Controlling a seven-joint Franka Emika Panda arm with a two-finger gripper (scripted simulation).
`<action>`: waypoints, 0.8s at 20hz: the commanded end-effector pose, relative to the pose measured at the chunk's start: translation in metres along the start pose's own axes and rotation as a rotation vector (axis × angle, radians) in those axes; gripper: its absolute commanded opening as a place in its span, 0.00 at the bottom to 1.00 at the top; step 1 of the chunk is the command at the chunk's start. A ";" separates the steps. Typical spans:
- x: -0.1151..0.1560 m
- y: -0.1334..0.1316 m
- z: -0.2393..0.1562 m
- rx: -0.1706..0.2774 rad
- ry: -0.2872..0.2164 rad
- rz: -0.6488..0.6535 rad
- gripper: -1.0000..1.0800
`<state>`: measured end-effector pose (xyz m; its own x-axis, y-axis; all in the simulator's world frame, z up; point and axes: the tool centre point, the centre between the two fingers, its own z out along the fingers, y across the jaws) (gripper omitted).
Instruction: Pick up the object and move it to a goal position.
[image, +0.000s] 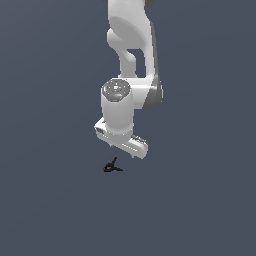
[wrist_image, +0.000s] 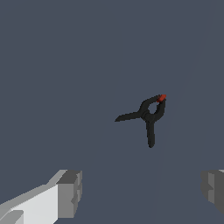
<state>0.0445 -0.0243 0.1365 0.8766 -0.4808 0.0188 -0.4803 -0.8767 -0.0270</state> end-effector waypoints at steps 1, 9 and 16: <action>0.006 0.005 0.009 -0.002 -0.004 0.087 0.96; 0.024 0.020 0.039 -0.013 -0.012 0.354 0.96; 0.035 0.031 0.059 -0.024 -0.012 0.538 0.96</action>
<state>0.0609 -0.0650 0.0809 0.5382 -0.8428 -0.0031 -0.8428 -0.5382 -0.0083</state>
